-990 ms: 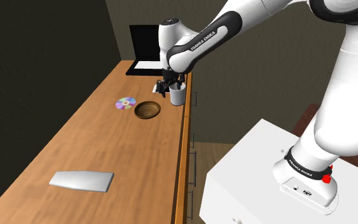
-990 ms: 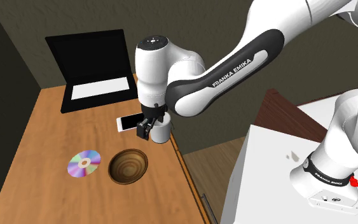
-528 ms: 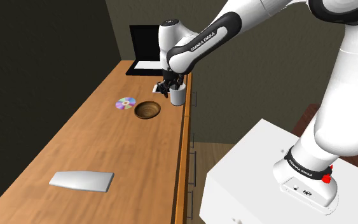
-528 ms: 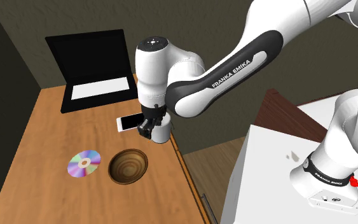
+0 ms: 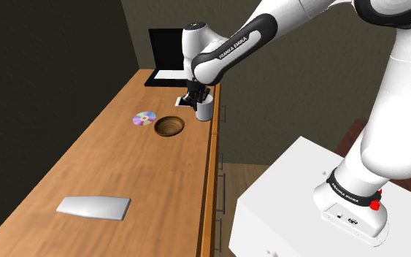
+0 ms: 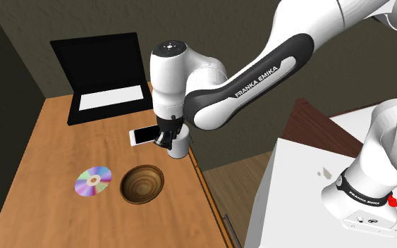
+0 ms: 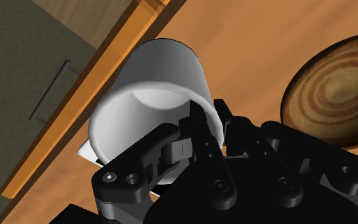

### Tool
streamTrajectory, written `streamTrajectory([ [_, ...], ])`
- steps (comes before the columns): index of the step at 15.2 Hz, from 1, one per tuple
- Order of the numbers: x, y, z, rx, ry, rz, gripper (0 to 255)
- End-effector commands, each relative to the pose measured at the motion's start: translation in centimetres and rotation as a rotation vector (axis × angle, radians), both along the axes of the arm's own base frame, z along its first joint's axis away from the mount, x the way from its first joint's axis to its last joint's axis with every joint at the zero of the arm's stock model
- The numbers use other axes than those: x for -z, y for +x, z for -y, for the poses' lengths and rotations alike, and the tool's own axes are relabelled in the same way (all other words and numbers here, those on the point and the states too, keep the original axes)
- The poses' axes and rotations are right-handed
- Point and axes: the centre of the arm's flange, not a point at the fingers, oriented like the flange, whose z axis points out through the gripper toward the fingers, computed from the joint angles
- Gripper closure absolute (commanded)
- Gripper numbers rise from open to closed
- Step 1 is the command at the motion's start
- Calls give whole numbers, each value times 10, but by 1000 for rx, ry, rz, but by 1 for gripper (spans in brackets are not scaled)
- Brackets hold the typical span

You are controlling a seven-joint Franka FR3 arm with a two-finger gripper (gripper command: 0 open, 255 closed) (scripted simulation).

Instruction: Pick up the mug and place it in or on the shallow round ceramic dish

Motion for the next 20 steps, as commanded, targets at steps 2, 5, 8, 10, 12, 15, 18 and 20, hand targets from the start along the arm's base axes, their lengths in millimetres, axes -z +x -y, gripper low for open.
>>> streamTrajectory([
  [2,-5,0,0,0,0,0,255],
  [5,-21,0,0,0,0,0,255],
  [8,-37,0,0,0,0,0,255],
  [10,-48,0,0,0,0,0,255],
  [12,-58,0,0,0,0,0,255],
  [15,-74,0,0,0,0,0,255],
  [18,-90,0,0,0,0,0,255],
  [20,-100,0,0,0,0,0,255],
])
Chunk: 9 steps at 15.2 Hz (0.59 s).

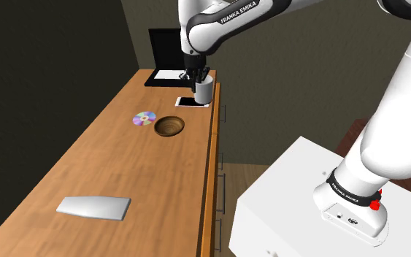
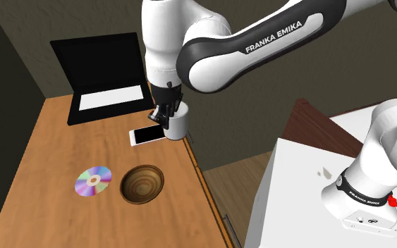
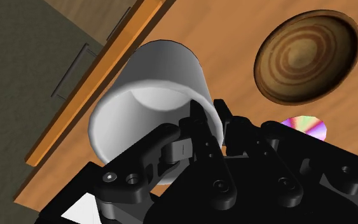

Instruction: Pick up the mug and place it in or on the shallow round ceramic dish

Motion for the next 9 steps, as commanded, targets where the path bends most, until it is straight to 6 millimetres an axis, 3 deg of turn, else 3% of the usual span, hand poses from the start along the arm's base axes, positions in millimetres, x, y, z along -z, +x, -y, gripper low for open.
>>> streamTrajectory([
  [1,-11,0,0,0,0,0,255],
  [3,-17,0,0,0,0,0,255],
  [9,-29,16,-77,0,0,0,255],
])
